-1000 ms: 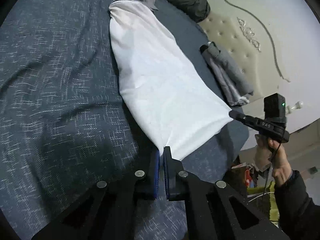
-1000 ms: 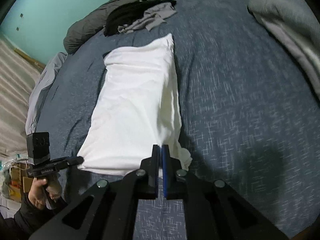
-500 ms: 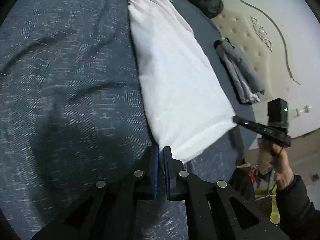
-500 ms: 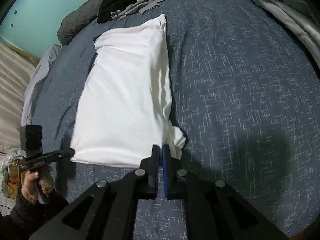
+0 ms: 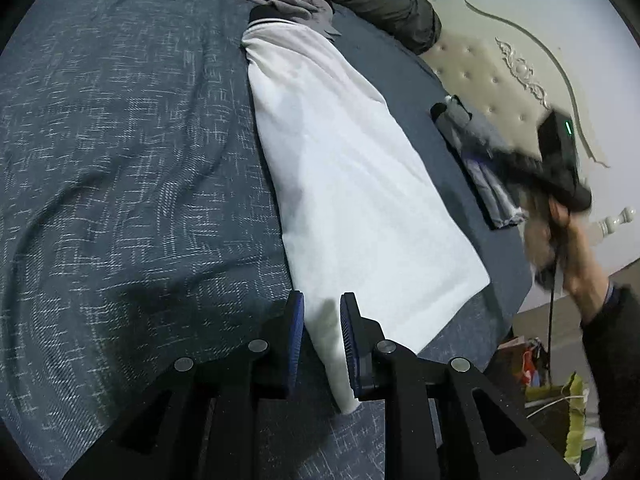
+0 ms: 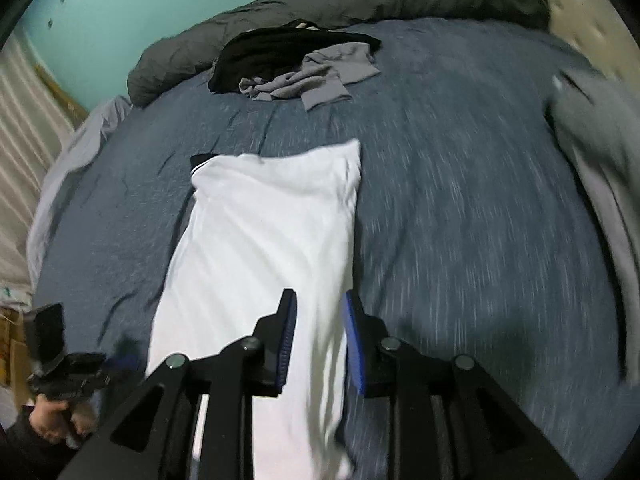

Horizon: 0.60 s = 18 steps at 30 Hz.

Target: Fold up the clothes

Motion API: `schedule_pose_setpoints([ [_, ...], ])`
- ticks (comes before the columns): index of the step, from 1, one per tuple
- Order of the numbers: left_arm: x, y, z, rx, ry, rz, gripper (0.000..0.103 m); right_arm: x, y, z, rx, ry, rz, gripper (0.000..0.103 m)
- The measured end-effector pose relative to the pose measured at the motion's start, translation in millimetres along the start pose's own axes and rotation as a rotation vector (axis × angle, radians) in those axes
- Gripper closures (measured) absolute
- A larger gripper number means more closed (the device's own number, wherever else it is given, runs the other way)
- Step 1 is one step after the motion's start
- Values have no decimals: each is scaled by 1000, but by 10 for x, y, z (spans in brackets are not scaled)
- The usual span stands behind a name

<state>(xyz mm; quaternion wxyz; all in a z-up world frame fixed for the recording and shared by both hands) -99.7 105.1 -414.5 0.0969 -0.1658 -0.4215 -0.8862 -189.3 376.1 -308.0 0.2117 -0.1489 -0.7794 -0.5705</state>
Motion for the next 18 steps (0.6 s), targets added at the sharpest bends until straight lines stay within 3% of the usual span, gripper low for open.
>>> schedule_pose_setpoints([
  [9,13,-132,-20,25,-20,-14,83,544,-636,-116,-53,105,-18,80],
  [18,3,-256,34,34,-34,-33,83,723,-1021,-110,-75,154,-38,80],
])
Point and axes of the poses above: each gripper's, at about its wrist camera, not at the fingertips, and y roughly against the way its jaws point, z to its right, x to its top, the point moved 3 cm from there along -y, roughly the way its jaws point, and after that the axes turned 1 degree about z, right-handed, at the moved point
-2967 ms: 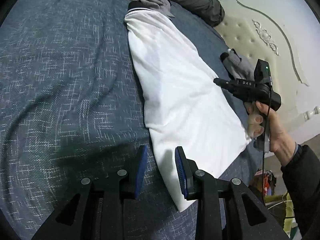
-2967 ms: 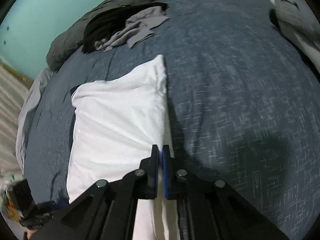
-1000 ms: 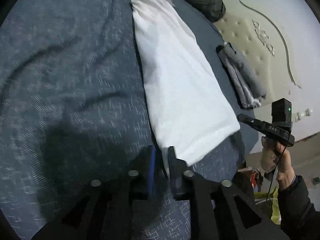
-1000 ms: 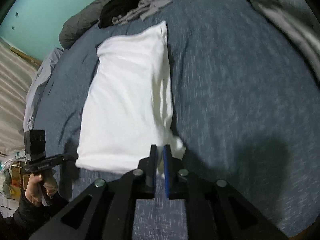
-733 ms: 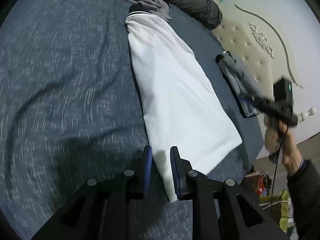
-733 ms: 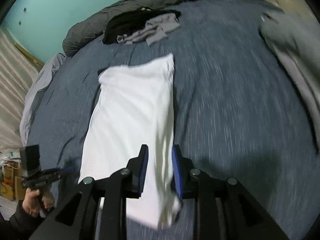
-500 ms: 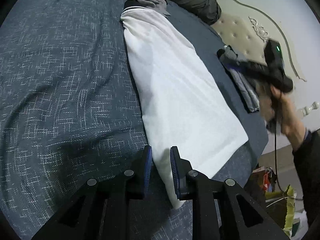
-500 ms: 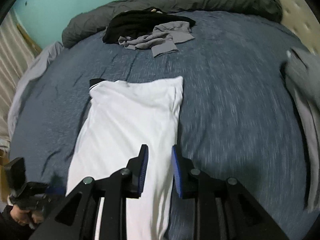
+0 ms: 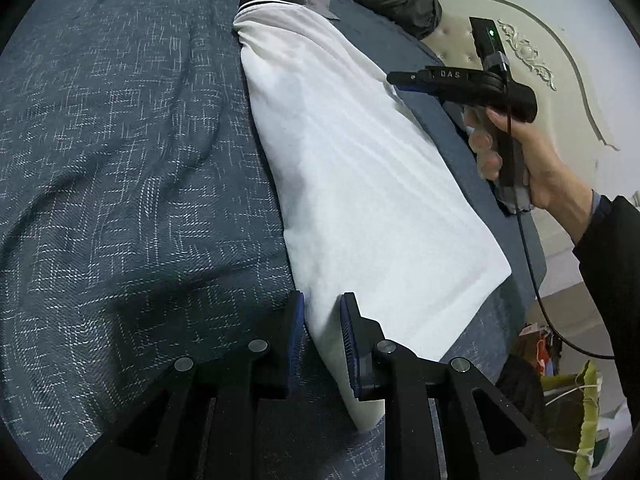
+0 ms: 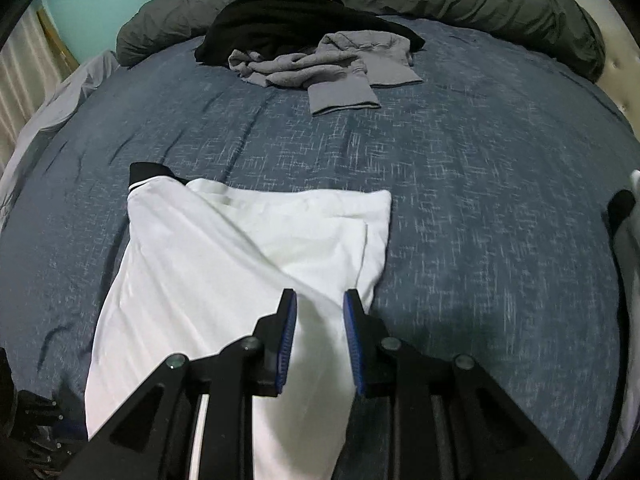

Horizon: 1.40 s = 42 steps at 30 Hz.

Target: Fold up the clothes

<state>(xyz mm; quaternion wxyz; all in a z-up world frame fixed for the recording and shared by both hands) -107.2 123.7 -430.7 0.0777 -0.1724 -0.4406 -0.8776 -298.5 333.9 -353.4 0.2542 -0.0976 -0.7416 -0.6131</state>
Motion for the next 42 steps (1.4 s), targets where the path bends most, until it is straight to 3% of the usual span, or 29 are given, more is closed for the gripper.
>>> schedule_pose_setpoints([
  [8,-19,-38,-3,0,5,-7,83,31,-150,-30,5,58,-29,81],
  [11,-9,-23,-9,-1,5,-8,83,11,-172,-47,20,76,-29,94],
  [14,-13,-24,-13,-1,6,-9,83,8,-154,-64,22,89,-12,101],
  [22,-45,-30,-22,2,3,-15,83,155,-40,134,-48,15,60,102],
  [30,-80,-58,-22,4,2,-24,83,166,-340,240,-137,-24,-26,102],
  [37,-45,-21,-7,2,7,-25,83,144,-402,227,-70,-51,-75,102],
  [42,-48,-8,0,1,11,-25,83,350,-143,85,-18,-22,17,99],
])
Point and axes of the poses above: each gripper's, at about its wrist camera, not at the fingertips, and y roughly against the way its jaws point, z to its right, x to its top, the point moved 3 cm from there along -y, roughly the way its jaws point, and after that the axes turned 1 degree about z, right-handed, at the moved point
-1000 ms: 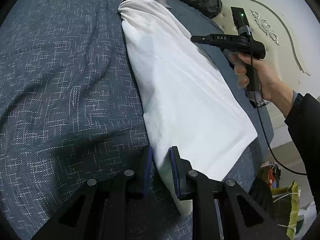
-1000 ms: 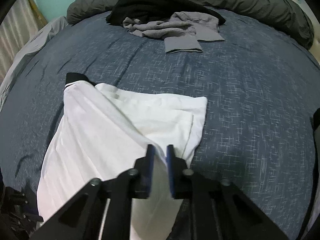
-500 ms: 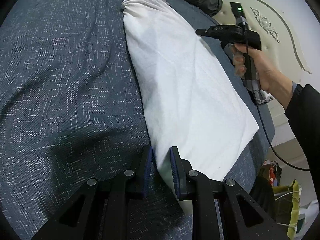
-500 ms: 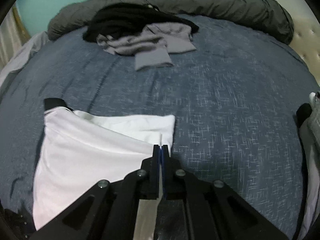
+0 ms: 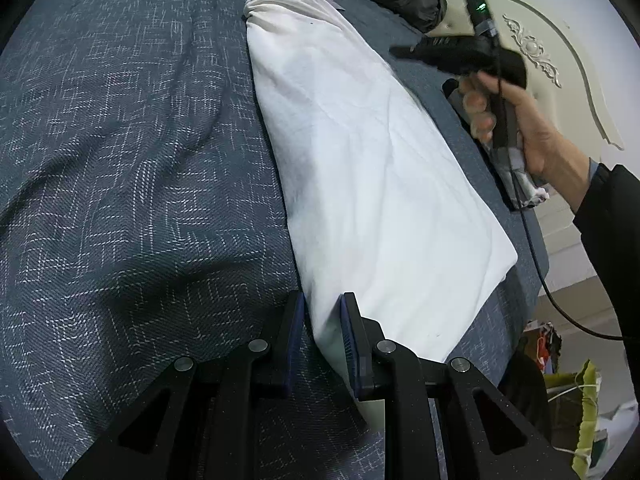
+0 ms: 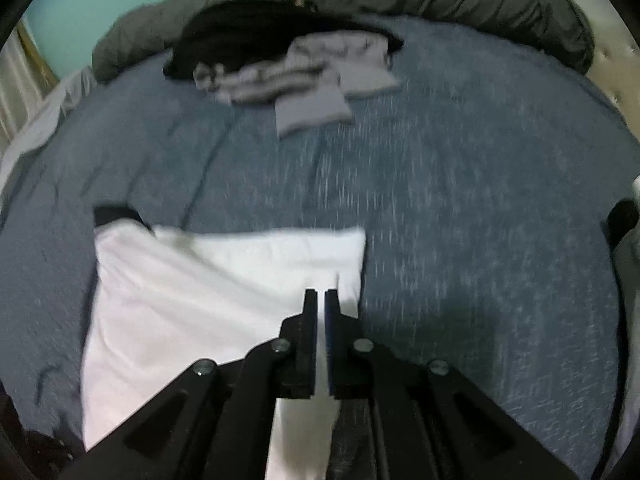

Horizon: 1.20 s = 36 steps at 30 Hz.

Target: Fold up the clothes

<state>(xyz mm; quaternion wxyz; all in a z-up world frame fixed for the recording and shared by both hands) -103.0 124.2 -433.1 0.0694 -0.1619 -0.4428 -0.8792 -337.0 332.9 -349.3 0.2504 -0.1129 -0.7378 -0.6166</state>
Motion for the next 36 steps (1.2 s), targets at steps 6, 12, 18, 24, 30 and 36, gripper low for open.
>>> schedule_pose_setpoints([
  [6,4,-4,21,0,2,0,83,256,148,-438,97,96,56,76],
  [12,8,-6,34,-6,5,-1,83,371,-72,-905,126,199,1,74],
  [18,-29,21,37,-6,3,-3,83,323,-257,-1141,108,281,-36,90],
  [24,-63,34,58,-6,1,-5,83,434,-262,-1076,73,234,19,101],
  [30,-93,14,123,-4,-5,-8,83,560,-331,-943,-5,142,30,102],
  [36,-108,15,131,-9,0,-11,83,546,-378,-911,66,110,10,102],
])
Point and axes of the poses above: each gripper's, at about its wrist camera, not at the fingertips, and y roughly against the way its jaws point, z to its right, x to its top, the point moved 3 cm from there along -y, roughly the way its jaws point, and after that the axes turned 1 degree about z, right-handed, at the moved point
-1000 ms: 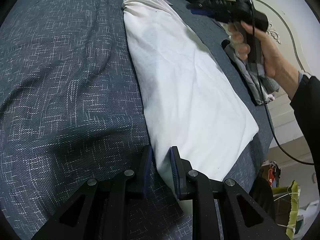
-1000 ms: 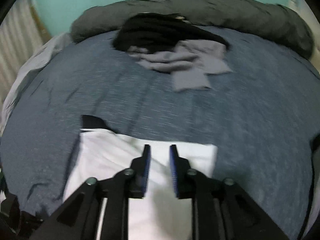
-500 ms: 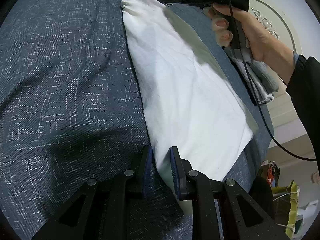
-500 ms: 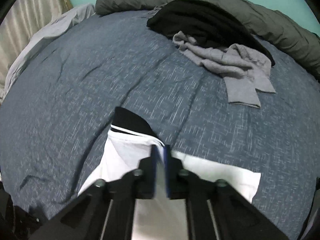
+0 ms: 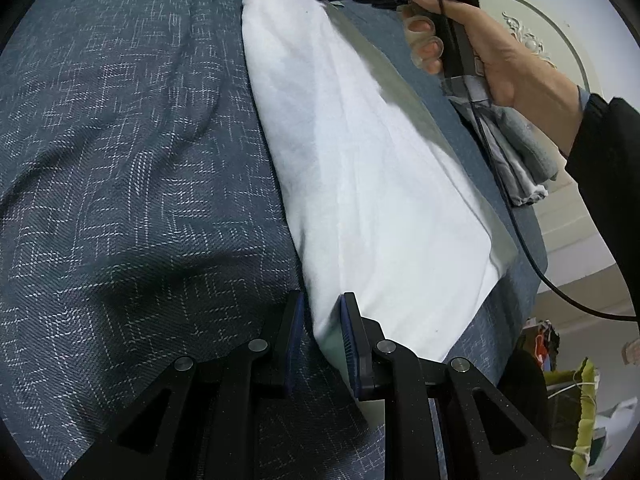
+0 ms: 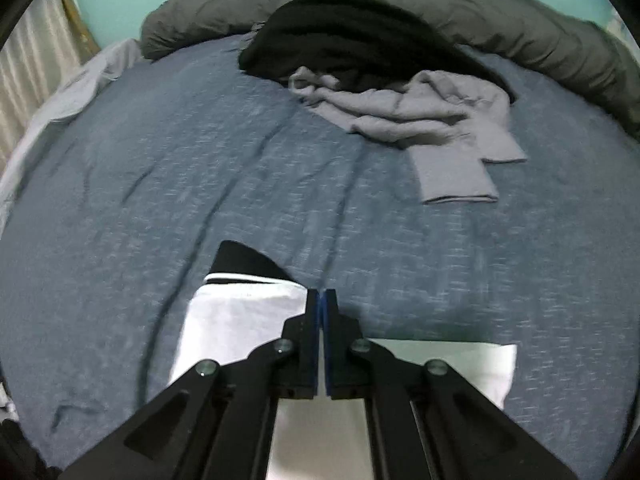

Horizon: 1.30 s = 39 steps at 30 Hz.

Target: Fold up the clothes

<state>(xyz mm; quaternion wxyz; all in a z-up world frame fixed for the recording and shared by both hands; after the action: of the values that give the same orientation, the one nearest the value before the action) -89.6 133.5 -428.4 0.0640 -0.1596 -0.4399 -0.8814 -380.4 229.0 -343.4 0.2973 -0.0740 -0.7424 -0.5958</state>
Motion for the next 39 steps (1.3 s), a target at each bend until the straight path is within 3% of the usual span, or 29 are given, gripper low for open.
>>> schedule_pose_setpoints([
  [3,-9,7,13,0,0,1,83,3,156,122,34,-42,49,100],
  [6,-19,14,29,2,-1,1,83,-68,343,417,15,-94,69,90],
  [11,-27,16,39,4,-1,2,83,-382,479,760,-2,-116,13,78],
  [21,-11,35,48,14,-3,1,83,-919,424,875,11,-122,-77,78],
  [22,-13,36,52,15,-3,1,83,-934,411,874,14,-126,-78,78],
  [25,40,11,36,17,-4,0,83,-959,400,833,10,-110,-70,100],
  [26,39,11,41,19,-5,-1,83,-974,405,835,-1,-105,-67,102],
  [32,33,5,58,17,1,-9,83,-922,454,986,-91,-151,-20,102],
  [39,22,13,90,28,8,-5,83,-947,334,1056,-148,-159,-46,103],
])
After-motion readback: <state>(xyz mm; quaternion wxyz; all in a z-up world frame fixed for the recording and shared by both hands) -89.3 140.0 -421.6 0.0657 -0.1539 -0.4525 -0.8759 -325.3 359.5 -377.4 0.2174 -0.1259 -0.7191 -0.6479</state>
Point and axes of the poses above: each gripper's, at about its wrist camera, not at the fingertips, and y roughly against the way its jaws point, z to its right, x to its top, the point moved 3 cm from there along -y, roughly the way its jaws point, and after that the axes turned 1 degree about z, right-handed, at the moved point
